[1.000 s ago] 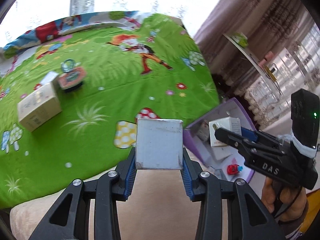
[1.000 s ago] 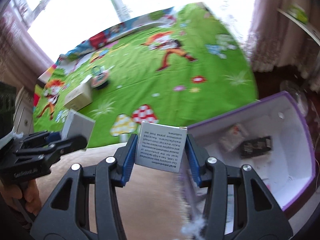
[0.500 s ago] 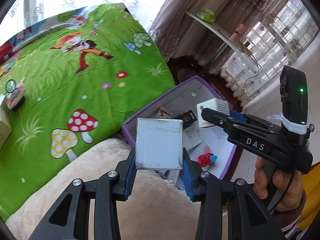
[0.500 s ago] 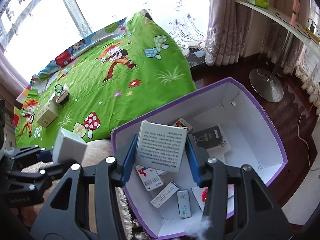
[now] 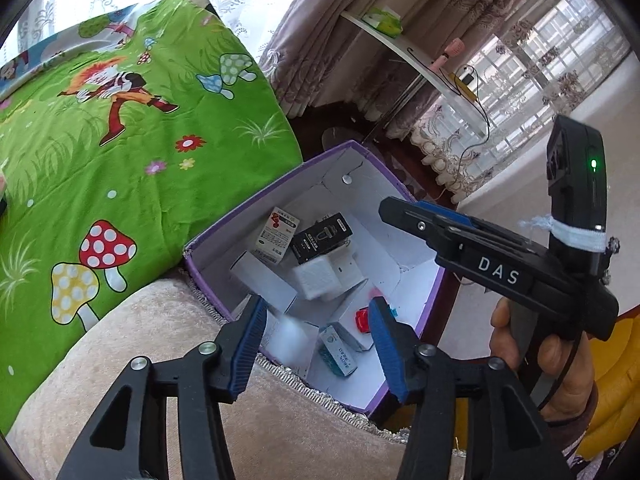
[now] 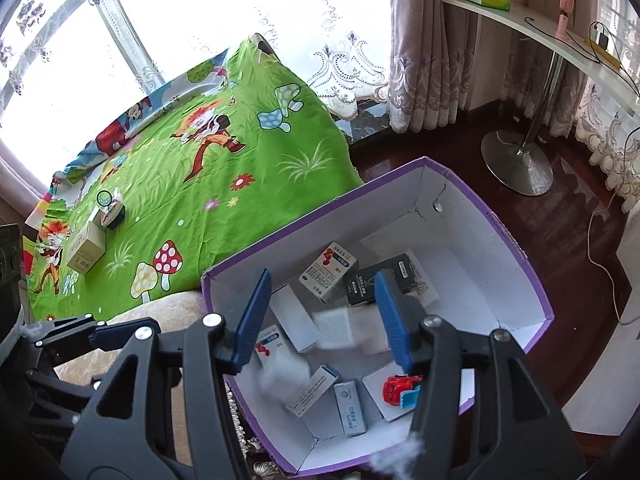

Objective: Organize rigid objects
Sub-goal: 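Open both tools to drop the two boxes into the storage box, then move both open tools back to the bedspread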

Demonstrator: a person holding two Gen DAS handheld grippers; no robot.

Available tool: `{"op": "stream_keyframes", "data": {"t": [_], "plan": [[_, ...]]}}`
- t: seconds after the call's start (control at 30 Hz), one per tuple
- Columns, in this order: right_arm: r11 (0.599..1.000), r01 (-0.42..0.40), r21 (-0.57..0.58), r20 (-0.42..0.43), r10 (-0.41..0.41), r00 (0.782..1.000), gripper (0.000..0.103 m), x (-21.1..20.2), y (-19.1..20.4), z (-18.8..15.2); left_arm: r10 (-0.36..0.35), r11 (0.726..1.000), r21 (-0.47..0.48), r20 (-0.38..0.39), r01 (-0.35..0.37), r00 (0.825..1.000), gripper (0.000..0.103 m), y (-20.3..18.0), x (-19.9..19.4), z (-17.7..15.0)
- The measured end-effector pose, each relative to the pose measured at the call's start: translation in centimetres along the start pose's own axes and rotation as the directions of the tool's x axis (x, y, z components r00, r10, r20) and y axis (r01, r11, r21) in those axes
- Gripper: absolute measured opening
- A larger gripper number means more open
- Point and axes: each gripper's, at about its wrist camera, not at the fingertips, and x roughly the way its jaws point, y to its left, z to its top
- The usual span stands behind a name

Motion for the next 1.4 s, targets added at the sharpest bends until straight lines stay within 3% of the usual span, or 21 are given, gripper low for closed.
{"op": "stream_keyframes", "data": {"t": [0.6,0.97,1.13,1.2,1.33,1.4], "plan": [[0.996,-0.046,-0.080,0.019,0.047,0.999,0.058,-1.8,4.0,0.8,0.010,0.999,-0.045,0.079,-0.007,0.997,0.054,2.3,-3.0,-0.1],[0.988,-0.063,-0.144,-0.005,0.063,0.998,0.062,-1.4,7.3,1.0,0.075,0.985,-0.163,0.146,-0.050,0.986,0.055,7.1,-5.9,0.3],[0.982,-0.077,-0.172,-0.023,0.074,0.997,0.063,-0.8,8.7,1.0,0.155,0.961,-0.257,0.185,-0.104,0.970,0.070,10.1,-7.4,0.6],[0.979,-0.082,-0.185,-0.030,0.078,0.997,0.064,-0.5,9.3,1.1,0.182,0.948,-0.294,0.195,-0.119,0.964,0.081,11.2,-7.9,0.6],[0.976,-0.093,-0.198,-0.041,0.087,0.995,0.066,0.2,10.3,1.3,0.249,0.922,-0.349,0.209,-0.166,0.946,0.087,13.7,-9.1,0.9],[0.973,-0.100,-0.209,-0.045,0.092,0.995,0.067,0.6,11.0,1.5,0.291,0.904,-0.380,0.212,-0.196,0.933,0.095,15.2,-10.0,1.0]]}}
